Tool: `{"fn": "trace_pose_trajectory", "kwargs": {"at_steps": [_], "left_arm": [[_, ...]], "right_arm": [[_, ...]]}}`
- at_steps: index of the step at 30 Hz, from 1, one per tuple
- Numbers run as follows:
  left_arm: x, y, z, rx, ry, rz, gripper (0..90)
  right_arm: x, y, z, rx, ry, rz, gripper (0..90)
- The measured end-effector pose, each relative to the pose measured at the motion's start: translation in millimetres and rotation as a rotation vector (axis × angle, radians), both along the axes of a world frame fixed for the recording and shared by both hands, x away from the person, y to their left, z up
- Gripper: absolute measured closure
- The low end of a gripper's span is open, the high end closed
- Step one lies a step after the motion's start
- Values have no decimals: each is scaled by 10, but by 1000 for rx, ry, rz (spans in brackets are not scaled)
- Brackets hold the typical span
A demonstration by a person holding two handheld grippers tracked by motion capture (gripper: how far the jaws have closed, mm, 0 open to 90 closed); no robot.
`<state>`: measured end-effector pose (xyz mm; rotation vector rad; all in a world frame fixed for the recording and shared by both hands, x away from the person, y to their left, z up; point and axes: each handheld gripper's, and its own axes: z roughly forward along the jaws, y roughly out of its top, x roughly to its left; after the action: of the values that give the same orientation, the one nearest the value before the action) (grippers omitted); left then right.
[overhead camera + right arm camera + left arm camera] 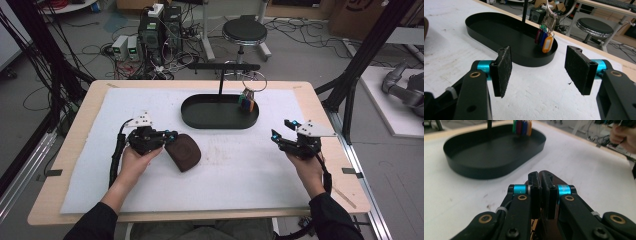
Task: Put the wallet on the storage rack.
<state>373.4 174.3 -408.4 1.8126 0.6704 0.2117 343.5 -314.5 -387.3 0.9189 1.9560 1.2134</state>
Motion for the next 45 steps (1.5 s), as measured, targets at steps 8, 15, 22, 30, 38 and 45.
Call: {"fn": "trace_pose_trajectory", "kwargs": {"at_steps": [8,15,22,30,38,45], "left_arm": [[-123,-157,108,-36,-111,-20,866],[-203,-230,183,-89,-165,-40,866],[-283,-330,304,-138,-197,-66,866],[-360,-495,408,-191,-230,-106,866],[-391,-564,437,-247,-253,-134,866],[-416,-587,453,-300,-274,-166,866]], "right_arm": [[-43,221,57,8,1,92,390],[-63,456,52,25,34,247,378],[-76,693,38,60,92,368,359],[-89,849,18,111,149,498,321],[-57,936,-39,161,248,550,311],[-37,1006,-69,189,298,595,313]]}}
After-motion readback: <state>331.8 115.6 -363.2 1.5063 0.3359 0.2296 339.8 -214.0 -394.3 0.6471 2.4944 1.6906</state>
